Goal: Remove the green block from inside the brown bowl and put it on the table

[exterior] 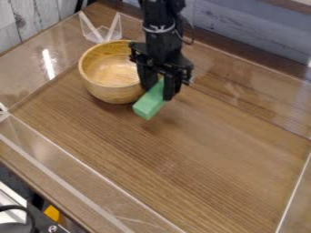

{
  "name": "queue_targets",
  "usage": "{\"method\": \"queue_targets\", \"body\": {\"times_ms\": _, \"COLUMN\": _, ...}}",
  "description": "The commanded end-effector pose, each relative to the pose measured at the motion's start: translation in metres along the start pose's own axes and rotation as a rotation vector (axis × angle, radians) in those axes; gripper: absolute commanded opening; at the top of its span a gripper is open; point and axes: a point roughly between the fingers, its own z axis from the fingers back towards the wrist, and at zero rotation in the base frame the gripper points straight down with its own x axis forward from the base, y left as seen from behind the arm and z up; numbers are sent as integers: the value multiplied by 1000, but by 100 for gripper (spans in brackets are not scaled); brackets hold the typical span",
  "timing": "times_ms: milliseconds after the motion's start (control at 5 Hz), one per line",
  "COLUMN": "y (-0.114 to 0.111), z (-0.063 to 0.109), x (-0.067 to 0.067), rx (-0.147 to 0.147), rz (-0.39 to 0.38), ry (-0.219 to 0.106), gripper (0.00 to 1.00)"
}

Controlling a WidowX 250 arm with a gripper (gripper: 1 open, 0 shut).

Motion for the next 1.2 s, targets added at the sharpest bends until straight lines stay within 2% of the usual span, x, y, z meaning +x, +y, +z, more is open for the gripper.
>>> {"method": "queue_targets", "body": {"times_ms": 0, "y": -2, "z": 1, "x": 5, "rx": 13, "rz": -31, "ry": -22, "gripper": 0}}
{"method": "queue_targets", "body": {"times_ms": 200, "y": -3, "z": -5, "x": 5, "rx": 16, "rz": -36, "ry": -10, "gripper": 0}}
{"method": "queue_targets", "body": {"times_ms": 800, "y": -3, "z": -7, "x": 6, "rx": 21, "rz": -25, "ry": 1, "gripper": 0}}
{"method": "queue_targets", "body": {"times_ms": 1000, "y": -3, "z": -4, "x": 5, "rx": 13, "rz": -14, "ry": 7, "gripper": 100}}
